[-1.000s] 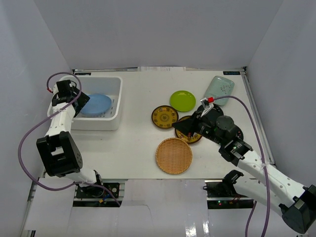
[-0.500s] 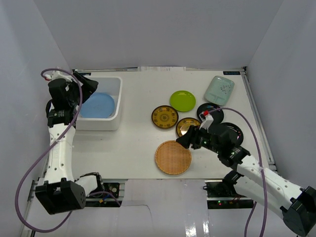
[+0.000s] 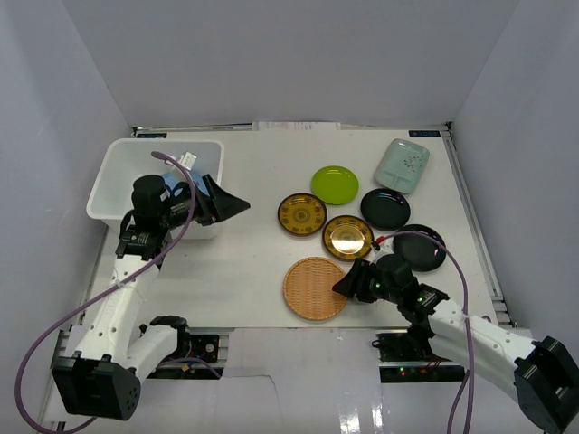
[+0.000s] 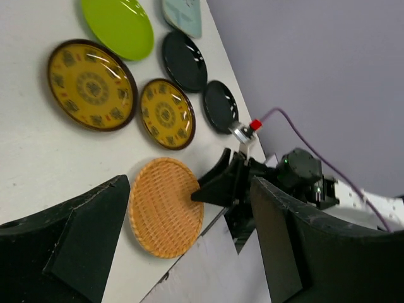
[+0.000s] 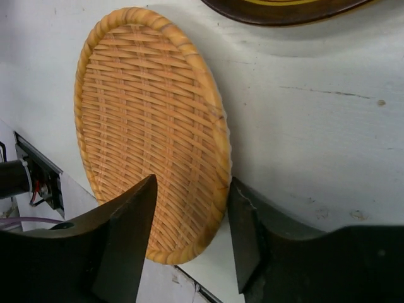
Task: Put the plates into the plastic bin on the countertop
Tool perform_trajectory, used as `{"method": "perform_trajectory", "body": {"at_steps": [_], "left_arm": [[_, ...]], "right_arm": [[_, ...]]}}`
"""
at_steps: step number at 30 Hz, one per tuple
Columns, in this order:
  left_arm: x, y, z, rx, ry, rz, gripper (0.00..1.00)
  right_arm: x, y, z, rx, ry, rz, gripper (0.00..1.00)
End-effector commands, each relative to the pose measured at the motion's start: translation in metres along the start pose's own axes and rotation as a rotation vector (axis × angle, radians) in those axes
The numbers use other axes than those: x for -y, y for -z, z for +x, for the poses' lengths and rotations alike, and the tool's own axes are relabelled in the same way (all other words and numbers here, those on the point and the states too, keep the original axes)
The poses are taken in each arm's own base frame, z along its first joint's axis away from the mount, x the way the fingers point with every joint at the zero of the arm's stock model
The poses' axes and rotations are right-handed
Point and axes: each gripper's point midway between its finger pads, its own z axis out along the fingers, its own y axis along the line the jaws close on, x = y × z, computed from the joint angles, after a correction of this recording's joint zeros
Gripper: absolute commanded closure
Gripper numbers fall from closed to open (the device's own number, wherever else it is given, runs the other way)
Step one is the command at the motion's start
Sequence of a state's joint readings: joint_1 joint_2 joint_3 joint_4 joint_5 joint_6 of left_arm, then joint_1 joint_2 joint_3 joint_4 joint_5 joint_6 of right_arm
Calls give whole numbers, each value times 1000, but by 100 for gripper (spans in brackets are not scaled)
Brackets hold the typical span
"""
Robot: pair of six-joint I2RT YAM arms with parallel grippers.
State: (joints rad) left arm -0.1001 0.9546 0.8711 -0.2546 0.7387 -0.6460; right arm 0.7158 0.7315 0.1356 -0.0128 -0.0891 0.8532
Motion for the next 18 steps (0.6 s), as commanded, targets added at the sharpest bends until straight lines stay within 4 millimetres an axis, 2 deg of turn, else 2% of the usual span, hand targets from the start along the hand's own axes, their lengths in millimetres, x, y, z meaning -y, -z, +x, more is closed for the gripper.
{"method": "perform_trajectory", "body": {"at_steps": [1,2,4,5,8,11,12,14,15,16,18], "left_arm": [[31,18,36,-78,-98,166,11],[30,20,41,-83,-105,168,11],[28,22,53,-103,-116,175,11],[28,22,54,-106,-124,178,11],[33,18,55,-114,-149,188,10],[37,13,48,-104,-175,181,10],[36,12,47,-106,-174,174,10],[41,12,44,-104,-192,176,10],[44,14,44,-104,-201,186,10],[46,15,45,-104,-207,193,10],[48,20,52,-110,-211,203,10]], "right_arm": [[-6,-6,8,-17,-79,-51,47],[-1,-8,10,-22,-94,-36,58],[3,-8,13,-25,-137,-20,73],[4,-8,12,-12,-148,-19,90],[2,-3,7,26,-167,-34,92],[-29,10,-14,70,-125,-117,92],[-56,20,-32,102,-103,-181,92],[-88,34,-54,140,-44,-249,92],[-96,39,-61,140,-26,-243,92],[-125,51,-85,181,31,-281,92],[-155,61,-109,227,81,-325,92]]}}
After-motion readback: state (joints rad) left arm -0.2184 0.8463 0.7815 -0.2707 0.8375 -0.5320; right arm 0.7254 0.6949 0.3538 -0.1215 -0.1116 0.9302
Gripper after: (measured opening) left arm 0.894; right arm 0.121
